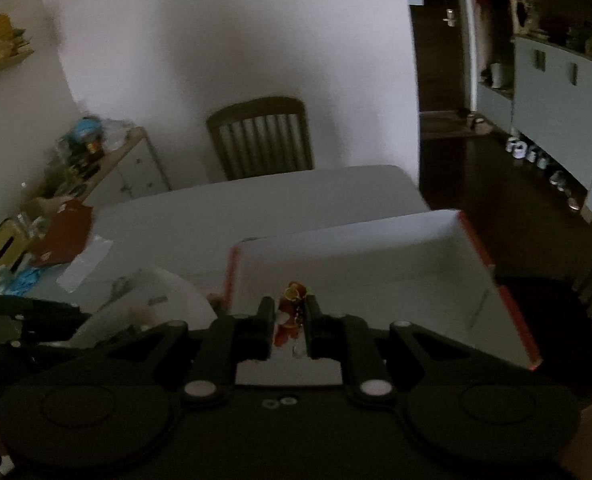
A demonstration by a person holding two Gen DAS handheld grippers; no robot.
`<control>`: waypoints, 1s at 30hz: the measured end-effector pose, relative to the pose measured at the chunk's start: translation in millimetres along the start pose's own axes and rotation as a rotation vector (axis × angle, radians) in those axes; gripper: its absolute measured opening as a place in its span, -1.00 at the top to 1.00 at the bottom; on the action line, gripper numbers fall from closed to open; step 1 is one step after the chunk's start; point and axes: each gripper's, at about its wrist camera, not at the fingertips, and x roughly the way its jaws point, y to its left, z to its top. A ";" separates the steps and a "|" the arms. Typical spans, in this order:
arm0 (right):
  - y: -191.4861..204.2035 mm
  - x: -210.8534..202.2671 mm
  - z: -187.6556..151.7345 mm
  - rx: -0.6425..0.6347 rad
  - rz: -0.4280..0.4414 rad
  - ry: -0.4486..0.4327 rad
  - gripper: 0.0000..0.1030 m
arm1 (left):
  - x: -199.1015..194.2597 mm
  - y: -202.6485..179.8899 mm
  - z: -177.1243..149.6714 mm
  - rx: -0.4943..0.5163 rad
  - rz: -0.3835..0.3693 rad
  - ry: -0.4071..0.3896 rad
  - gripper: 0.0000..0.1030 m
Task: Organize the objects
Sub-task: 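Carry both items into the red shoebox and open both tools to release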
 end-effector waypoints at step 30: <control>-97.2 81.1 -44.5 0.099 -0.063 0.214 0.73 | 196.1 -53.3 28.0 0.152 0.106 0.359 0.59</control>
